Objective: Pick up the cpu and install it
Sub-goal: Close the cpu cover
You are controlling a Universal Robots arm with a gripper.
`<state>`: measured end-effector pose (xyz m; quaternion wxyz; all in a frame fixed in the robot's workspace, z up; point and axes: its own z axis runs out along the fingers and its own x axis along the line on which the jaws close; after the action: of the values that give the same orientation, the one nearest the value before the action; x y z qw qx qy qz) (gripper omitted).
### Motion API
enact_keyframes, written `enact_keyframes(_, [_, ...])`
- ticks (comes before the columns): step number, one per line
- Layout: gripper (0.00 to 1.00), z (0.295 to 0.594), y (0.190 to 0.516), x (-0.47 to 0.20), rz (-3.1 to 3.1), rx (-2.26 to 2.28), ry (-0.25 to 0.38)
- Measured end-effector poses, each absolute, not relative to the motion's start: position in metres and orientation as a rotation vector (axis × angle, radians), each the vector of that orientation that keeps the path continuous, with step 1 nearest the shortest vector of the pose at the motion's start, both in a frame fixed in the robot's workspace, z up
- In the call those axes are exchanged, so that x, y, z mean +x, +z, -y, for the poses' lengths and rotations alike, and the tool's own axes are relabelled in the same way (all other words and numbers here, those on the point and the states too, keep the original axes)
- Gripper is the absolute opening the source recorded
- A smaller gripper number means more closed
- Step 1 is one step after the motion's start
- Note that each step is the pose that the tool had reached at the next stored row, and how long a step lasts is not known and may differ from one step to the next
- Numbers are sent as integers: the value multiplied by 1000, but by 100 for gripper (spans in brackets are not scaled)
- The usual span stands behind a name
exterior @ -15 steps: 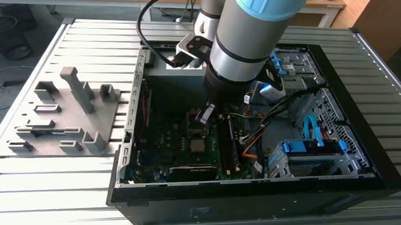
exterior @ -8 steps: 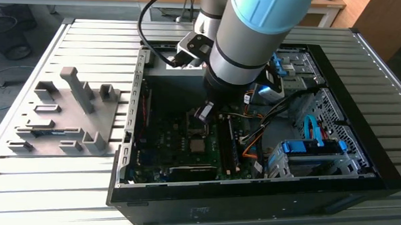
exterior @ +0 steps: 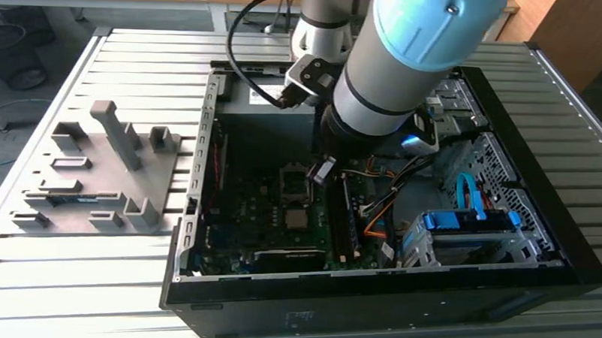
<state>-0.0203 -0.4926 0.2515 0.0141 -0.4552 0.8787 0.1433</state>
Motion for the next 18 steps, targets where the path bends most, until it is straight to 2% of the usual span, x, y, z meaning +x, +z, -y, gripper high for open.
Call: enact_keyframes(18, [10,467,219,-13,-2748,-1398,451])
